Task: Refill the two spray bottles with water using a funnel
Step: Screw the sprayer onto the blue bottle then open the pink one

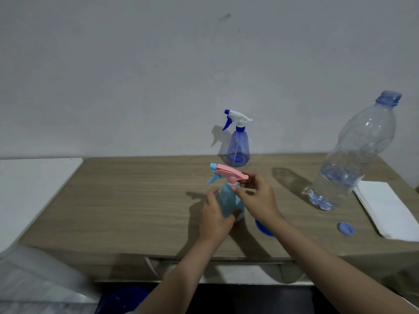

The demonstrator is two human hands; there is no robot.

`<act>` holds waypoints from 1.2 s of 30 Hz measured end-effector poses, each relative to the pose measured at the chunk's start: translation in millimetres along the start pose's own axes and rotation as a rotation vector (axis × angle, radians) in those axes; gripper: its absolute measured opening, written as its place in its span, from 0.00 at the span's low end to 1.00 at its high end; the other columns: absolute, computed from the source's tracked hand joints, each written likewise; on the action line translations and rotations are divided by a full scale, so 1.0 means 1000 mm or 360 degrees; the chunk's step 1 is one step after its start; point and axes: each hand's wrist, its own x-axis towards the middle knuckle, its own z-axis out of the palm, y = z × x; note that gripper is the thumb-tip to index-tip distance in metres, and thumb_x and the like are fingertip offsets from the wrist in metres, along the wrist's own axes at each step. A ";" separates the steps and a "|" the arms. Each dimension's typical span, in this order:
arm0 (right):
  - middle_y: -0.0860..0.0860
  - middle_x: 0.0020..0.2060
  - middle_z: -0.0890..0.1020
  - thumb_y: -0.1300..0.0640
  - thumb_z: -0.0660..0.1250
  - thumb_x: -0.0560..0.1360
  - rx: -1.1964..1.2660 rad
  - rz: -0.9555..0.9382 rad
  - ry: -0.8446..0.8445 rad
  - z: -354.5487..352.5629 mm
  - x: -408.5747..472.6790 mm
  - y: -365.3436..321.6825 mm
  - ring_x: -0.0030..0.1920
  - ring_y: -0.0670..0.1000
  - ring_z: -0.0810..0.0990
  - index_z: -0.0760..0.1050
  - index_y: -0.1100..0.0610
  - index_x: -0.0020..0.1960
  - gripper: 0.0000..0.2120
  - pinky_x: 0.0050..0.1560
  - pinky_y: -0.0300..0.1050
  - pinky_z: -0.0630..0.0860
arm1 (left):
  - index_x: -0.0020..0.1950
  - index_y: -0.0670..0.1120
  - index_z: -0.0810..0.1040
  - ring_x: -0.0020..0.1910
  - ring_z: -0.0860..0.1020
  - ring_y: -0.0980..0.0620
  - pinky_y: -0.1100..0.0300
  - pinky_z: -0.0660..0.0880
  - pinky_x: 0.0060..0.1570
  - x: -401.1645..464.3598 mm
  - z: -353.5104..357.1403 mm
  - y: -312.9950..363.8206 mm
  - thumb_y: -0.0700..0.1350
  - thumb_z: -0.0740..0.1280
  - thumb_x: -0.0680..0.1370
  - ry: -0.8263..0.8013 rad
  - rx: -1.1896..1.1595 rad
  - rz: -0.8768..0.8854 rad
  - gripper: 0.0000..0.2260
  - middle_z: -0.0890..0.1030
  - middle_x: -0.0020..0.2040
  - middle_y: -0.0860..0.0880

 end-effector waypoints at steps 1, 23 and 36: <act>0.47 0.47 0.82 0.56 0.77 0.67 -0.0023 0.0007 0.0005 0.002 -0.001 0.001 0.49 0.45 0.81 0.76 0.55 0.55 0.18 0.48 0.40 0.79 | 0.66 0.47 0.64 0.56 0.76 0.48 0.60 0.71 0.47 0.002 -0.002 0.001 0.41 0.74 0.66 -0.0039 -0.0017 -0.0002 0.32 0.75 0.60 0.48; 0.46 0.48 0.81 0.58 0.75 0.69 -0.0154 -0.0252 -0.0085 0.010 0.014 0.011 0.51 0.44 0.79 0.77 0.54 0.56 0.17 0.49 0.34 0.74 | 0.62 0.50 0.65 0.53 0.78 0.50 0.71 0.65 0.33 0.019 -0.001 0.004 0.42 0.75 0.66 -0.0129 0.0154 0.0075 0.28 0.78 0.56 0.50; 0.46 0.54 0.81 0.60 0.69 0.74 -0.0110 -0.0100 -0.0379 -0.001 0.018 0.015 0.56 0.43 0.77 0.77 0.53 0.60 0.15 0.56 0.41 0.72 | 0.61 0.49 0.65 0.47 0.80 0.49 0.71 0.65 0.33 0.021 0.005 -0.003 0.41 0.74 0.66 -0.0119 0.0159 0.0119 0.28 0.79 0.52 0.49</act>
